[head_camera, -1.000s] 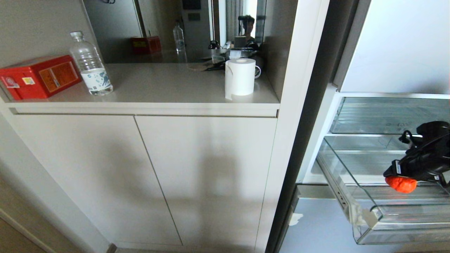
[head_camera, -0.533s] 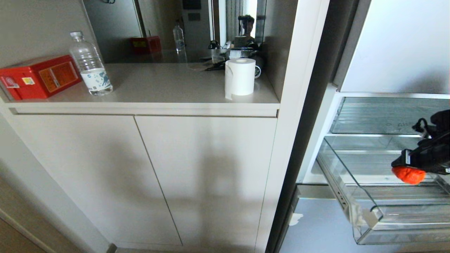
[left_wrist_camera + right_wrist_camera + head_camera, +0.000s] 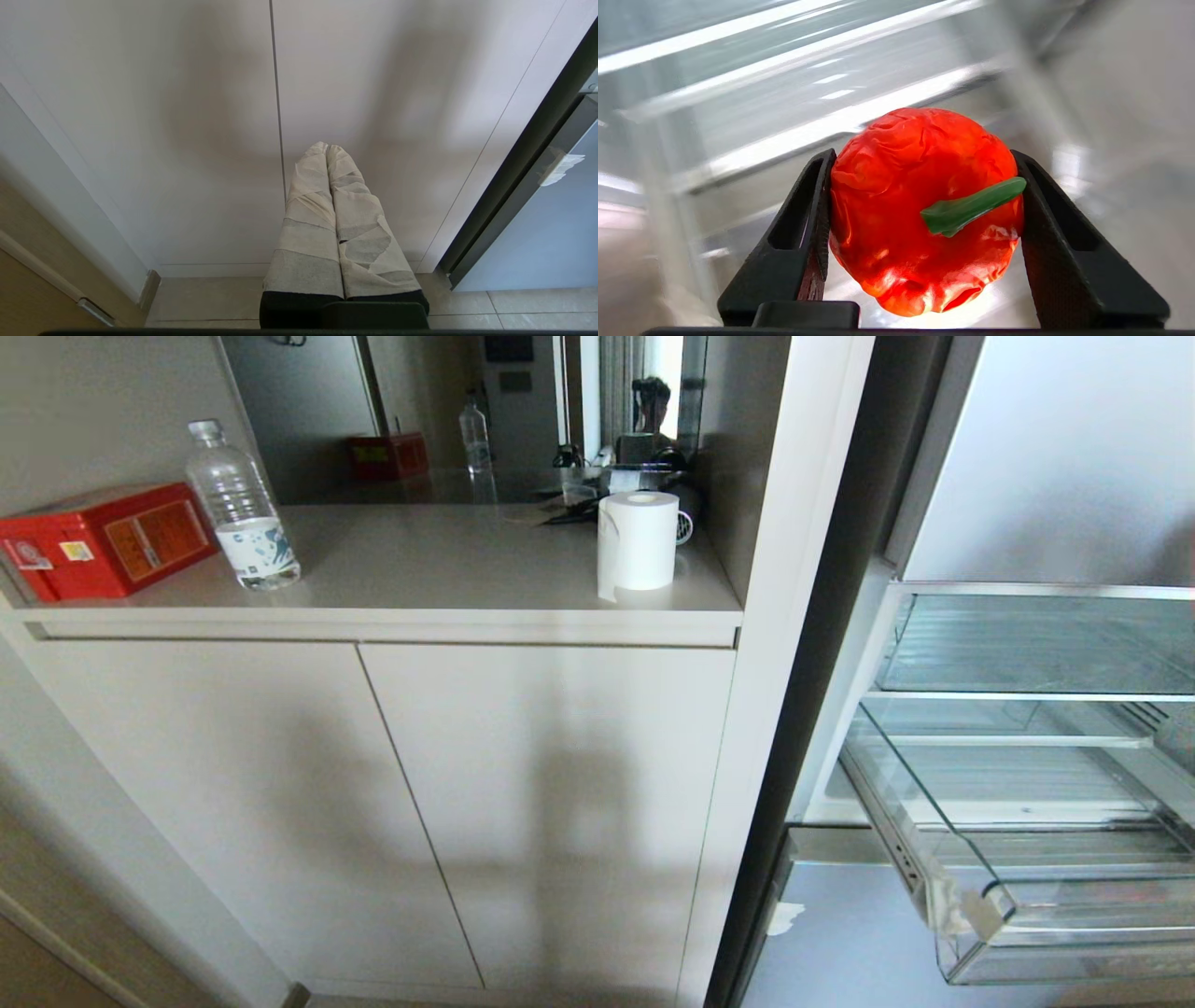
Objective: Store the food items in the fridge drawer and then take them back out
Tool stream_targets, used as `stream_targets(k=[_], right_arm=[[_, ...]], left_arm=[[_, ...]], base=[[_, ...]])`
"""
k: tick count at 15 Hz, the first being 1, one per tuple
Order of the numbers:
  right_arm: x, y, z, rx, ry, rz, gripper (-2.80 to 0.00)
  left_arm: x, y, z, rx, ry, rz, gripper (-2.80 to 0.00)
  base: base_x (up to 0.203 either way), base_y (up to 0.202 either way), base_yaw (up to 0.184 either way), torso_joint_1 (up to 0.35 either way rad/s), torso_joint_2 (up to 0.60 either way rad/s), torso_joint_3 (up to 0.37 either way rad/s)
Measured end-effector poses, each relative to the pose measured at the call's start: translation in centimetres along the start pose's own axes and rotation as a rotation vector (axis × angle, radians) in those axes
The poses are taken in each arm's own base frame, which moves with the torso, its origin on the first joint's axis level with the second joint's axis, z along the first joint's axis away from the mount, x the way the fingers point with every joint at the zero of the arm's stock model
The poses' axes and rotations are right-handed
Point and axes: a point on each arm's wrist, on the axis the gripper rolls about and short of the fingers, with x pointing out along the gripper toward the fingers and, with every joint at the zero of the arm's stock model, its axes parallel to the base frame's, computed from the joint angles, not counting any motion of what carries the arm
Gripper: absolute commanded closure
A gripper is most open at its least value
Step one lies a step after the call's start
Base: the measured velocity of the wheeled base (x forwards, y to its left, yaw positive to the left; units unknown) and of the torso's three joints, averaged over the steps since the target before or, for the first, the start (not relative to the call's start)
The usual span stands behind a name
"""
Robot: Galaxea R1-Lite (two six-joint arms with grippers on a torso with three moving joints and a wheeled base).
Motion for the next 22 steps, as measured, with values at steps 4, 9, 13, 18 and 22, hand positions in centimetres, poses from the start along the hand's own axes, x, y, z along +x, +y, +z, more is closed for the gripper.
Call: stream_targets(k=[4, 9, 13, 18, 22], right_arm=[[-5.7, -2.2, -1.9, -0.045, -0.259, -0.160, 0.00], [-9.4, -3.4, -2.8, -0.026, -0.357, -0.294, 0.00], [-10.9, -5.3, -2.8, -0.001, -0.400, -0.391, 0.00], [-12.4, -8.4, -2.3, 0.032, -0.503, -0.520, 0.00], [-12.3, -12.8, -1.3, 0.134, -0.565, -0.658, 0.00]], left_arm=[[0.0, 0.0, 0.0, 0.000, 0.000, 0.000, 0.00], [0.0, 0.0, 0.0, 0.000, 0.000, -0.001, 0.00], [0.0, 0.0, 0.0, 0.000, 0.000, 0.000, 0.00], [0.0, 0.0, 0.0, 0.000, 0.000, 0.000, 0.00], [0.0, 0.0, 0.0, 0.000, 0.000, 0.000, 0.00]], base=[[-0.002, -0.001, -0.027, -0.001, 0.00, 0.000], [-0.001, 0.005, -0.172, 0.002, 0.00, 0.004], [0.002, 0.006, -0.174, 0.004, 0.00, 0.003], [0.000, 0.007, -0.153, 0.005, 0.00, 0.003], [-0.001, 0.001, -0.014, 0.000, 0.00, 0.001]])
